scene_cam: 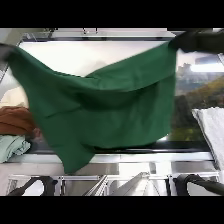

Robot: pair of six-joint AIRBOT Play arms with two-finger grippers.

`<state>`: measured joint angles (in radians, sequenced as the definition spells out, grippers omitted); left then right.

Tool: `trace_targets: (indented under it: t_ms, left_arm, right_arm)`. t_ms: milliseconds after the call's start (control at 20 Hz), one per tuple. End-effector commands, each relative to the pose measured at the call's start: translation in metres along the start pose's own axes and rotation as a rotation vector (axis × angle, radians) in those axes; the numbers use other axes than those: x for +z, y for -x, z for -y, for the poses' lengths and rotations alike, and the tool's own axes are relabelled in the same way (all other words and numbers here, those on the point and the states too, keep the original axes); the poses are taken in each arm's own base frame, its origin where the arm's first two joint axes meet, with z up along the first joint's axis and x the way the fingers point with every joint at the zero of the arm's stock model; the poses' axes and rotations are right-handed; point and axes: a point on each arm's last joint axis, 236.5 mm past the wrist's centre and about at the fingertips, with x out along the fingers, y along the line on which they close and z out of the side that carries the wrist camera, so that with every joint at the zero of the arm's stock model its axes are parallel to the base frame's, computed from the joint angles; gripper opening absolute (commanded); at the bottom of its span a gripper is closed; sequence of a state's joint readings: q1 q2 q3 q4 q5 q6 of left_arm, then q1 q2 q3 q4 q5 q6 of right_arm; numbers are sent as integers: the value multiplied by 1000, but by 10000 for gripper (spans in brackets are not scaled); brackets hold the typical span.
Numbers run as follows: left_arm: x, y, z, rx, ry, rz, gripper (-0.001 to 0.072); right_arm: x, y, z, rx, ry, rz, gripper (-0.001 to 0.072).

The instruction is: Fold the shirts.

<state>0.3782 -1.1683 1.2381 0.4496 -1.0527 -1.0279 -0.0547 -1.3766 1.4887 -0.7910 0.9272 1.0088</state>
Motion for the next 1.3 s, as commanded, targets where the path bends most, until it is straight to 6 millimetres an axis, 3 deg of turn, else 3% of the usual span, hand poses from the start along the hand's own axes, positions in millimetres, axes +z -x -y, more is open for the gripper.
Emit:
trace_targets:
  t_ms: [0, 50, 100, 150, 250, 350, 450, 550, 750, 900, 1050, 1250]
  left_arm:
    - [-72, -112, -92, 68, 90, -197, 555]
    - [-79, -126, -101, 32, 119, -255, 715]
    - [-77, -130, -105, -11, 132, -301, 714]
    - [-68, -129, -108, -40, 146, -322, 714]
    - [-39, -114, -117, -57, 186, -321, 713]
    - [-32, -86, -127, -15, 236, -380, 712]
    - [-69, -51, -134, 48, 294, -579, 712]
    - [-134, -13, -130, 122, 403, -815, 712]
    - [-262, 33, -122, 268, 529, -1000, 712]
    - [-339, 63, -100, 289, 681, -1094, 711]
    - [-385, 91, -88, 334, 729, -1158, 710]
    - [-404, 113, -91, 405, 689, -1180, 694]
  right_arm:
    - [-103, -105, 94, -87, -246, -199, 75]
    - [-118, -115, 107, -90, -322, -224, 305]
    - [-123, -115, 119, -92, -359, -230, 538]
    - [-119, -108, 132, -110, -371, -215, 609]
    - [-101, -78, 153, -138, -386, -172, 609]
    - [-95, -39, 159, -125, -407, -187, 610]
    - [-118, 2, 152, -78, -431, -311, 610]
    - [-171, 28, 134, 3, -503, -512, 609]
    - [-282, 36, 113, 47, -651, -750, 595]
    - [-320, 35, 105, 55, -669, -791, 595]
    - [-342, 37, 104, 33, -681, -829, 595]
    - [-367, 43, 89, 62, -707, -880, 595]
